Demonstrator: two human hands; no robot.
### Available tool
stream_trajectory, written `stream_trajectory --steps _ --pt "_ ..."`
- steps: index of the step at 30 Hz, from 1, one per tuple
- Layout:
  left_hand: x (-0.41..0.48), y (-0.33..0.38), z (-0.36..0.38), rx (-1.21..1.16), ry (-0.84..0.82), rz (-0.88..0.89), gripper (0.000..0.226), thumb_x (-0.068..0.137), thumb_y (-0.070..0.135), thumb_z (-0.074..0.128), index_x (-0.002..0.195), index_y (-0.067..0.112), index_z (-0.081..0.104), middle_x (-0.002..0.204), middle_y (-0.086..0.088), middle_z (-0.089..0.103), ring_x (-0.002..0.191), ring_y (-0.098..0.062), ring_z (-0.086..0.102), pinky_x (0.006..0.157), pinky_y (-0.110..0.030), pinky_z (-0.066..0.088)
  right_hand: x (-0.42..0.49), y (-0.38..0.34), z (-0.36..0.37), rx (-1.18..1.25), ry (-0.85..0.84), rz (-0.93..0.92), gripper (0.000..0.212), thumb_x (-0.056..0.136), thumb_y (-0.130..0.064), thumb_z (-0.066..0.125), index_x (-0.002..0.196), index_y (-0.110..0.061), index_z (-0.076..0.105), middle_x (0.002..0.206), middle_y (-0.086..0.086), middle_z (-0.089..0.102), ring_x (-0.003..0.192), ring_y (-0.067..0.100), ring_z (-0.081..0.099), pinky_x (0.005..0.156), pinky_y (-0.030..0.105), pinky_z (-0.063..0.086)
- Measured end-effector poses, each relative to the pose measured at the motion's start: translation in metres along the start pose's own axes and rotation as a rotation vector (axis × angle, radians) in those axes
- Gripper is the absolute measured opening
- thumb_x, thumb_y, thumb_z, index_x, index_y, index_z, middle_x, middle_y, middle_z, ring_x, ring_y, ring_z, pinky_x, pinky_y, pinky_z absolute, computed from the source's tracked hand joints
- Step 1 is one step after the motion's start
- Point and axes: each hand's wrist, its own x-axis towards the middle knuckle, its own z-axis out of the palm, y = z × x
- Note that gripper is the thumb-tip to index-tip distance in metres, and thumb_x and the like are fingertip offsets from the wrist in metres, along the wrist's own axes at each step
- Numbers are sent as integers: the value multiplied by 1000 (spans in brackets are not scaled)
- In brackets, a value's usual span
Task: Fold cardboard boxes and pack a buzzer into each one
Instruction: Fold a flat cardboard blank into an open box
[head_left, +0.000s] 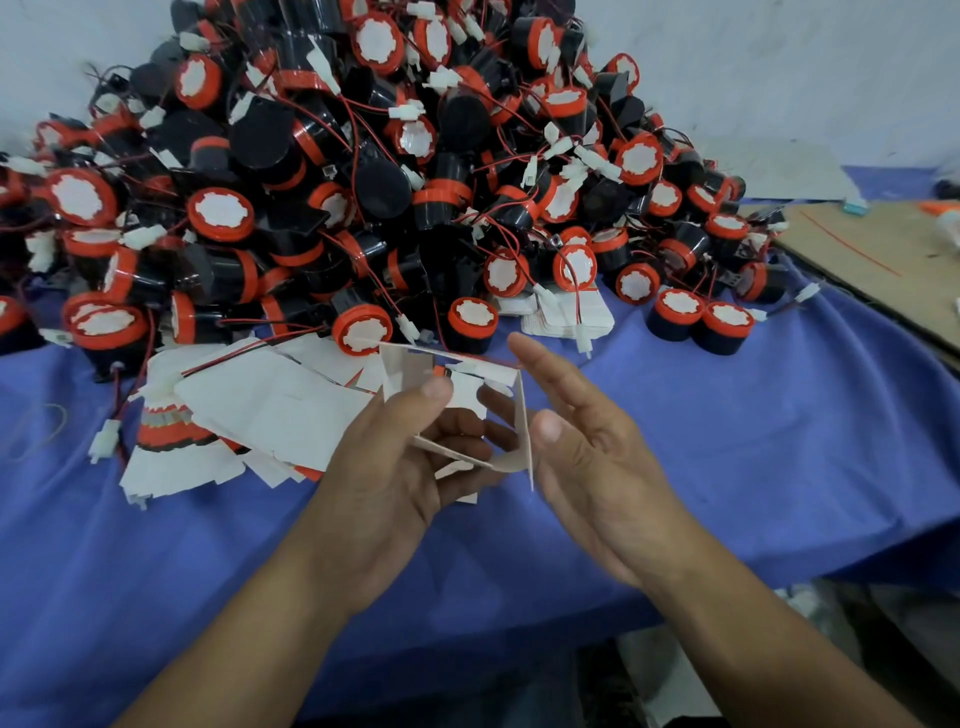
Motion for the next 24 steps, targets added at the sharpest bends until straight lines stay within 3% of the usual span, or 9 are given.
stream_trajectory --steps 6,8,10,12,14,16,19,22,24 --pt "-2 0 6 79 25 -17 76 78 52 65 132 -1 54 124 -40 52 113 -50 58 95 -49 53 0 6 1 -16 6 15 53 78 -42 84 123 -29 60 120 2 72 122 35 63 109 59 44" --pt "-1 0 6 121 18 -19 79 77 53 70 134 2 53 122 -39 53 109 -54 55 93 -52 52 1 7 4 -18 69 13 32 82 -33 80 110 -29 64 109 -1 74 115 35 65 105 67 44" --pt "-1 1 4 164 -16 -6 92 68 56 82 137 5 49 109 -24 62 94 -40 61 86 -44 54 3 7 5 4 160 21 23 88 -26 70 108 -20 62 102 2 73 110 40 66 100 70 45" --pt "-1 -2 2 190 -66 -28 102 61 54 88 143 13 43 120 -17 61 105 -27 63 93 -44 52 4 5 5 13 241 23 18 89 -29 66 103 -17 63 97 8 71 101 43 66 89 61 55" --pt "-1 -8 0 198 -80 -65 103 60 44 91 147 27 40 147 -21 42 130 -27 52 109 -51 43 5 4 5 -43 317 18 16 90 -34 70 97 -19 65 90 6 70 88 32 68 75 47 59" --pt "-1 -13 -1 226 -99 -70 104 57 46 94 146 38 40 155 -9 38 141 -25 41 115 -51 35 4 7 5 -151 366 6 10 94 -29 68 99 -21 67 95 4 73 94 30 70 81 54 59" --pt "1 -17 -1 338 -136 -61 97 63 53 90 145 40 41 154 0 41 143 -24 38 114 -55 34 3 8 3 -267 377 -16 7 95 -23 68 100 -27 69 101 -1 73 101 24 71 87 58 58" --pt "1 -17 -3 420 -70 6 87 62 55 89 137 48 46 142 10 54 131 -15 53 105 -43 47 2 6 -2 -278 271 -46 21 83 -26 72 104 -24 70 100 -5 75 94 14 74 76 30 60" --pt "-1 -15 -6 447 -81 43 80 66 50 88 135 52 46 134 14 60 122 -10 60 93 -25 53 1 6 -4 -245 180 -55 30 81 -27 78 109 -17 68 104 -3 76 96 16 74 77 24 58"
